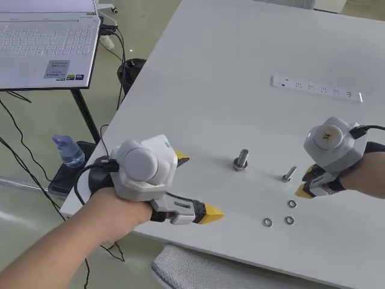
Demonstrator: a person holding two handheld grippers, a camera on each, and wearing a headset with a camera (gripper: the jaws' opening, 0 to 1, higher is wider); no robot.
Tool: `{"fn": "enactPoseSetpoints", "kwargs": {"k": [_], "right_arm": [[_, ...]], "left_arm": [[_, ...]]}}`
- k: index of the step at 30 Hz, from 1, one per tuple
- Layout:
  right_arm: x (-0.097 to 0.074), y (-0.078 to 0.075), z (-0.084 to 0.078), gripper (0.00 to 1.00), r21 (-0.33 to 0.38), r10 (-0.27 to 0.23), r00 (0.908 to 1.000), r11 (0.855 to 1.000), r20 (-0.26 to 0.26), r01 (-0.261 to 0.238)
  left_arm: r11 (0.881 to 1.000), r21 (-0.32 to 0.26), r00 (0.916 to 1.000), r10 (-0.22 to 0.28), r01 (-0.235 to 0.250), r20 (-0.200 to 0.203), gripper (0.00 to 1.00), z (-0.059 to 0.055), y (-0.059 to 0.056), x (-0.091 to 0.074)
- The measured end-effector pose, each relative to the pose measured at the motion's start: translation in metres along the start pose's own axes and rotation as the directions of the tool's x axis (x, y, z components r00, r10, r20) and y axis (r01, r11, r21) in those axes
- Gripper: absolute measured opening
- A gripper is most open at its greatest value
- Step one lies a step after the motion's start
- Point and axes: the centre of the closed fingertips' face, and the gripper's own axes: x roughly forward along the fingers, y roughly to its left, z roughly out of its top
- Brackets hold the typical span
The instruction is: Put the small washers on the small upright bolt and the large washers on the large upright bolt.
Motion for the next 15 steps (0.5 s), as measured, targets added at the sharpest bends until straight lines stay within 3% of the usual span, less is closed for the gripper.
{"fn": "enactPoseSetpoints", "kwargs": {"k": [5, 15], "right_arm": [[0.007, -0.001, -0.001, 0.25, 0.014, 0.002, 0.9999, 1.0, 0.014, -0.002], [0.029, -0.003, -0.015, 0.25, 0.015, -0.007, 0.9998, 1.0, -0.017, 0.008]], "left_arm": [[1.0, -0.007, 1.0, -0.005, 0.005, 0.002, 0.8, 0.0, -0.001, 0.001], [1.0, 0.007, 1.0, 0.001, -0.001, -0.004, 0.79, 0.002, 0.002, -0.001]]}}
